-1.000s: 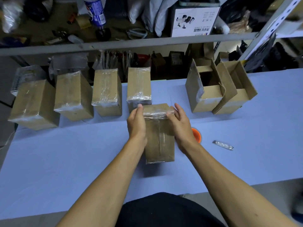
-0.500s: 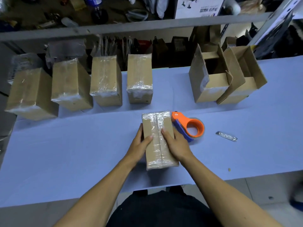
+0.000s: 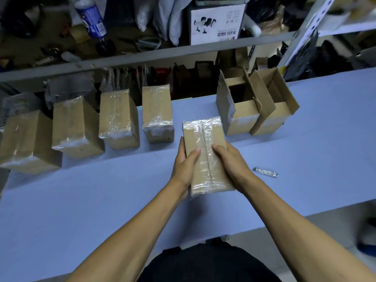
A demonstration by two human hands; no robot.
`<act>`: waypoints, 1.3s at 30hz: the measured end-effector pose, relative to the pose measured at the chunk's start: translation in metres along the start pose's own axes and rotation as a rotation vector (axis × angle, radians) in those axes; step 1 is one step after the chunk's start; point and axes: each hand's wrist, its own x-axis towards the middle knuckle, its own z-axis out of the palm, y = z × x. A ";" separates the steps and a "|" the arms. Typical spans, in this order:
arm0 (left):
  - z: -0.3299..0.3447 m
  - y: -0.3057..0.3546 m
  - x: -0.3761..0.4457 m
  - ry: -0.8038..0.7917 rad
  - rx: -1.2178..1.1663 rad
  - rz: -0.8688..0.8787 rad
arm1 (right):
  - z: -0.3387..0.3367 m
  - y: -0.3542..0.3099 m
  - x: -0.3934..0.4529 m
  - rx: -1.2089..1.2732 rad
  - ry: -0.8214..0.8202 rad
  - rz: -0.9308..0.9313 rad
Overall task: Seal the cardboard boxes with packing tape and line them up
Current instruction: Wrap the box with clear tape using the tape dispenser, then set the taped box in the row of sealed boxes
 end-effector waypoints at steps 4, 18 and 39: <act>0.019 0.033 0.028 -0.003 -0.032 0.039 | -0.014 -0.035 0.024 0.052 -0.021 -0.051; 0.024 0.085 0.181 0.258 0.145 0.028 | -0.003 -0.088 0.162 -0.094 0.000 -0.103; 0.003 0.048 0.235 0.373 0.990 0.114 | 0.014 -0.064 0.215 -0.693 0.034 -0.170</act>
